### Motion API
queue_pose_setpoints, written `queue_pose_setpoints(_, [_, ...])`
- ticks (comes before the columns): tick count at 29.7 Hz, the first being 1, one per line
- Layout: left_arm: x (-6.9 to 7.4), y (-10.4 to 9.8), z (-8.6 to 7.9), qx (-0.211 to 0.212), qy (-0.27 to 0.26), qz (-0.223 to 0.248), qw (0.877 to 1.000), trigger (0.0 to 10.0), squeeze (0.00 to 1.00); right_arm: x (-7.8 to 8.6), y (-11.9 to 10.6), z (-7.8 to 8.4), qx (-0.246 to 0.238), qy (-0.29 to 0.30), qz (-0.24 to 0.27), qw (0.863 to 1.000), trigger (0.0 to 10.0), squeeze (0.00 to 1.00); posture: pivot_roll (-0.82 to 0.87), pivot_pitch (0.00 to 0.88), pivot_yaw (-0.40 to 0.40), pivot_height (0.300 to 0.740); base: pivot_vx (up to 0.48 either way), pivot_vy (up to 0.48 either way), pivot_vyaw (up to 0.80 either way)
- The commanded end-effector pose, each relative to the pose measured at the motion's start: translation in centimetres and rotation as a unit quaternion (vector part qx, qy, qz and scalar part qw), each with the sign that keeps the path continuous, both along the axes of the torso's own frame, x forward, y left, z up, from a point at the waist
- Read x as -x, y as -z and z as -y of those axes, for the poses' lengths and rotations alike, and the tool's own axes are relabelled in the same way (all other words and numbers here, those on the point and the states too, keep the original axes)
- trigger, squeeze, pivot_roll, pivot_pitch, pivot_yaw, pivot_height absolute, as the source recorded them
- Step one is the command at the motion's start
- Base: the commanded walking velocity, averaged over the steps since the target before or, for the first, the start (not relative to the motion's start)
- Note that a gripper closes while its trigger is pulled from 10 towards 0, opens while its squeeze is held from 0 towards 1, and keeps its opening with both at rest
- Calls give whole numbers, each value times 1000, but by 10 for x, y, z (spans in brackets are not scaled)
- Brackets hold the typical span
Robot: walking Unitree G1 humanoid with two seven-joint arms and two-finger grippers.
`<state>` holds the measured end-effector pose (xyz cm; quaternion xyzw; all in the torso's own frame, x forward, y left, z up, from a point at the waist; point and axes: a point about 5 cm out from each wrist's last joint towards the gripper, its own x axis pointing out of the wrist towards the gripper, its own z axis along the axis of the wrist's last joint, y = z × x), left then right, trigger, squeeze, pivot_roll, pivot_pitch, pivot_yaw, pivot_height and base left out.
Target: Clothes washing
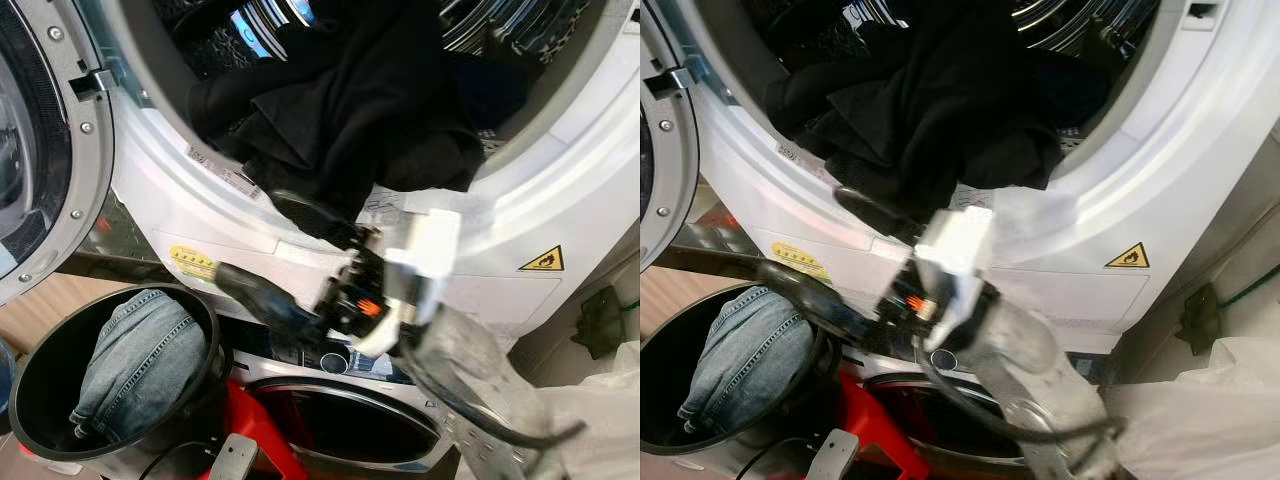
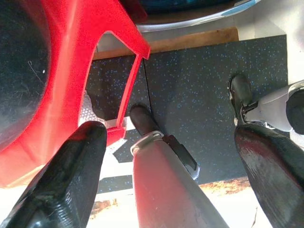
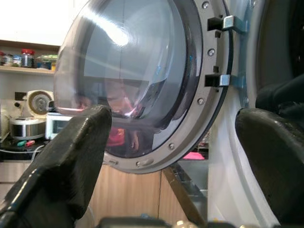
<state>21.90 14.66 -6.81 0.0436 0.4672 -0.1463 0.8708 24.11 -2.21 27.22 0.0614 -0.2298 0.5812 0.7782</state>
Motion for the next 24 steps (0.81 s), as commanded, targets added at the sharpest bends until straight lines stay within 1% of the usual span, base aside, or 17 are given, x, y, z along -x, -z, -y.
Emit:
queue_pose_setpoints(1, [4,3,-4,-10,4,-9,1000,10000,0,1,0,-8,6,-6,4,1000,10000,0,-253,72,111,740,0,0,0])
queue_pose_setpoints(4, [4,3,-4,-11,4,-9,1000,10000,0,-3,2,-15,25,2,14,1000,10000,0,-257,72,112,740,0,0,0])
queue_pose_setpoints(6, [4,2,-4,-12,6,-8,1000,10000,0,-8,3,-21,46,12,32,998,10000,0,-257,69,114,740,0,0,0])
queue_pose_setpoints(10, [3,2,-5,-13,6,-7,1000,10000,0,-15,0,-28,66,24,50,996,10000,0,-253,65,115,740,0,0,0])
queue_pose_setpoints(12, [3,2,-5,-14,6,-7,1000,10000,0,-23,-3,-33,80,43,60,994,10000,0,-252,65,116,740,0,0,0])
queue_pose_setpoints(14, [3,2,-6,-15,5,-6,1000,10000,0,-34,-6,-38,97,77,61,990,10000,0,-252,63,116,740,0,0,0])
queue_pose_setpoints(15, [3,2,-6,-15,5,-5,1000,10000,0,-42,-6,-41,112,100,61,987,10000,0,-249,63,118,740,0,0,0])
queue_pose_setpoints(17, [1,1,-6,-15,6,-4,1000,10000,0,-49,-8,-44,122,115,60,984,10000,0,-249,62,118,740,0,0,0])
queue_pose_setpoints(19, [0,0,-6,-15,6,-3,1000,10000,0,-58,-9,-47,146,133,59,979,10000,0,-246,61,118,740,0,0,0])
queue_pose_setpoints(21, [0,0,-6,-16,7,-2,1000,10000,0,-63,-7,-48,168,147,67,972,10000,0,-246,59,118,740,0,0,0])
queue_pose_setpoints(24, [0,0,-7,-17,7,-2,1000,10000,0,-72,-10,-50,183,167,68,966,10000,0,-248,59,120,740,0,0,0])
